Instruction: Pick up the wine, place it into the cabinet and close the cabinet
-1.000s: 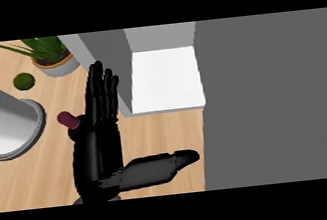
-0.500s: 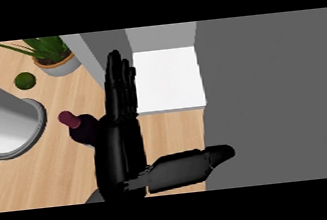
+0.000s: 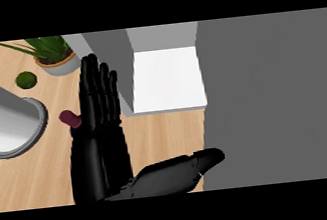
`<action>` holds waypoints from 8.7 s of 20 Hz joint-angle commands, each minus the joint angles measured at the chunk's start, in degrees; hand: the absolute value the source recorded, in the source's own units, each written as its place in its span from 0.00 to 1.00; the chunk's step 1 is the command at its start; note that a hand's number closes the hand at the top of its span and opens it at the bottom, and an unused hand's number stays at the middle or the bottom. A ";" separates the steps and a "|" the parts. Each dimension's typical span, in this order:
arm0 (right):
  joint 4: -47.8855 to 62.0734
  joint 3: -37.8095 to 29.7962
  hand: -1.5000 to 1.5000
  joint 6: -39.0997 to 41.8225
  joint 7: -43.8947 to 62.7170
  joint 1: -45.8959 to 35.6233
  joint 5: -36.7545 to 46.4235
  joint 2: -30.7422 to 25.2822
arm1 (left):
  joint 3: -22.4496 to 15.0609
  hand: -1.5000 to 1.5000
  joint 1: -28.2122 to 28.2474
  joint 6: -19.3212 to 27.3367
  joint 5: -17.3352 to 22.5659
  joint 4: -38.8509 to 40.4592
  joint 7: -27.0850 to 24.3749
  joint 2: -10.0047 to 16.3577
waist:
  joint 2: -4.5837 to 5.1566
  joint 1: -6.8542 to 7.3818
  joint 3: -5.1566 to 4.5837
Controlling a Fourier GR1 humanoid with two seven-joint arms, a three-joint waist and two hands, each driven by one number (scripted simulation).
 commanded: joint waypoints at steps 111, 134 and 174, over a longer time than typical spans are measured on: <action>-8.41 -2.79 0.00 2.89 11.28 -4.49 0.64 4.52 | 41.48 1.00 5.45 -50.40 41.19 72.27 -71.56 3.31 | 0.21 -0.54 -0.03; -9.03 -4.97 0.00 1.44 14.07 -7.48 0.37 4.21 | 36.35 1.00 21.05 -55.29 36.87 42.45 -73.55 11.17 | -0.07 0.34 0.03; -5.56 -4.96 0.00 3.75 11.76 -6.60 -0.03 5.63 | 7.23 1.00 -10.15 -15.55 32.38 21.39 -27.84 -0.12 | 0.18 -0.72 0.01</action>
